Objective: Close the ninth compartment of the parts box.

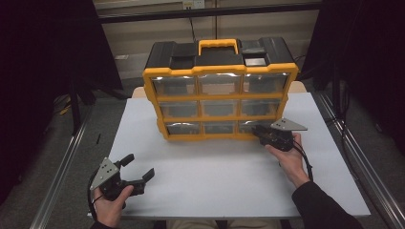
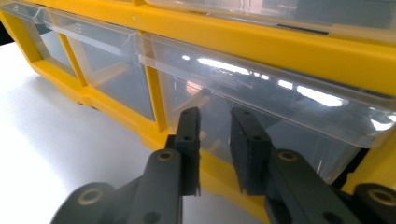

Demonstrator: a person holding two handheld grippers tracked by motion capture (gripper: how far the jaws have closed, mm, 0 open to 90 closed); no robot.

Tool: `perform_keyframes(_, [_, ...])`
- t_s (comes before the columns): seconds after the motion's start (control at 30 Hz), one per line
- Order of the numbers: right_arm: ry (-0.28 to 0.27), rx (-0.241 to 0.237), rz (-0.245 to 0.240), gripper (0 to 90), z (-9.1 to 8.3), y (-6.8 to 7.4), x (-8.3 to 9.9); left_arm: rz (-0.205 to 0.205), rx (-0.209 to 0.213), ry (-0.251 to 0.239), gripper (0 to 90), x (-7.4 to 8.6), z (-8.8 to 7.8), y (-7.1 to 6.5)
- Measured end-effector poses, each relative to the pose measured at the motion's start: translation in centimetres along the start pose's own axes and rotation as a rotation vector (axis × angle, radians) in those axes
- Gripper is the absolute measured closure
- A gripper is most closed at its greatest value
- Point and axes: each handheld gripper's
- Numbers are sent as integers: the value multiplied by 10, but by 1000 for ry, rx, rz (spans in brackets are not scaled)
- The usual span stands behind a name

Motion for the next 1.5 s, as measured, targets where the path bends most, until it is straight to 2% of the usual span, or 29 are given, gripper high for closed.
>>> perform_keyframes(0.3, [9,-17,14,556,-8,3,-1,-3,0,-5,53,0,0,0])
perform_keyframes(0.43, [4,-42,14,403,-12,5,-3,2,-3,-5,53,0,0,0])
perform_keyframes(0.6, [9,-62,19,278,-18,9,-5,1,-2,-4,52,0,0,0])
perform_keyframes(0.67, [13,-63,28,231,-19,9,-4,-1,-3,-6,53,0,-1,0])
perform_keyframes(0.77, [4,-40,17,143,-22,9,-6,-1,-5,-7,52,0,-1,0])
perform_keyframes(0.9, [10,-27,35,47,-26,10,-6,-10,-6,-11,53,0,-1,-1])
perform_keyframes(1.03, [-7,-15,30,20,-33,9,-4,-11,-7,-13,53,0,-1,-2])
perform_keyframes(1.3, [-24,-28,45,12,-48,8,-4,-11,-7,-13,52,0,-2,-1])
perform_keyframes(1.4, [-45,-23,21,11,-54,8,-2,-14,-10,-18,50,0,-2,-2])
perform_keyframes(1.5, [-46,-22,23,11,-60,7,-1,-3,-3,-11,45,0,-2,-2])
Point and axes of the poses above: each handheld gripper's, and its own axes: z roughly forward along the jaws, x roughly out of its underside, y roughly to its left, and after that the axes turned 9 degrees about x, right-handed
